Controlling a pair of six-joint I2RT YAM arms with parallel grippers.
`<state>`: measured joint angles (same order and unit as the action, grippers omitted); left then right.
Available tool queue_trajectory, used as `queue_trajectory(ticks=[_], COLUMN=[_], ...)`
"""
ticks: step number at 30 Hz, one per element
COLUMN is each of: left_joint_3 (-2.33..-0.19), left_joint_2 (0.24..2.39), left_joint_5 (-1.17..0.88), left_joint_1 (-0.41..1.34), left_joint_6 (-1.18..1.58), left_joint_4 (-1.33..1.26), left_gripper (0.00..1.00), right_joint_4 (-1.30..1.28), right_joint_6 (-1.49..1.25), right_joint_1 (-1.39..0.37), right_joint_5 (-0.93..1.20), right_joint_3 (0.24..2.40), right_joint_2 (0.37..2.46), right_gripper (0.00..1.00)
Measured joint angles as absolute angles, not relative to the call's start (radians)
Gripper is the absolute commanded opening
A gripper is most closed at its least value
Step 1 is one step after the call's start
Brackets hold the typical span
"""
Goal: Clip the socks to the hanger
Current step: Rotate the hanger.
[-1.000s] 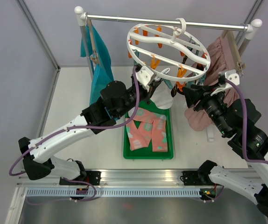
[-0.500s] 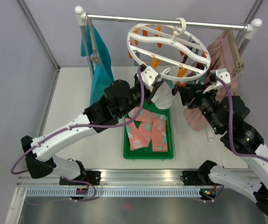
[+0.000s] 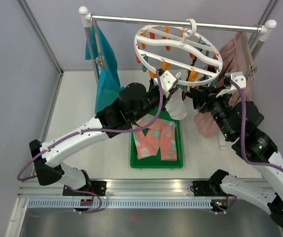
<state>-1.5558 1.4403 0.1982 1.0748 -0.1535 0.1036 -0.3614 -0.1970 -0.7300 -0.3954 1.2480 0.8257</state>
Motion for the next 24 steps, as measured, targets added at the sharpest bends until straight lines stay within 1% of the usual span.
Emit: queue_trajectory(ticks=[17,24], left_joint_3=[-1.550,-1.515], left_joint_2=[1.479,1.476], left_joint_5=[0.102,0.060], left_joint_1=[1.073,1.073], left_joint_6=[-0.159,-0.159], left_joint_4=[0.074,0.049], left_gripper=[0.02,0.02], right_joint_4=[-0.351,-0.347], right_joint_6=[-0.197,-0.197], right_joint_1=[-0.730,-0.730], right_joint_5=[-0.421,-0.419], right_joint_3=[1.236,1.231], right_joint_2=[0.814,0.805], right_gripper=[0.45,0.47])
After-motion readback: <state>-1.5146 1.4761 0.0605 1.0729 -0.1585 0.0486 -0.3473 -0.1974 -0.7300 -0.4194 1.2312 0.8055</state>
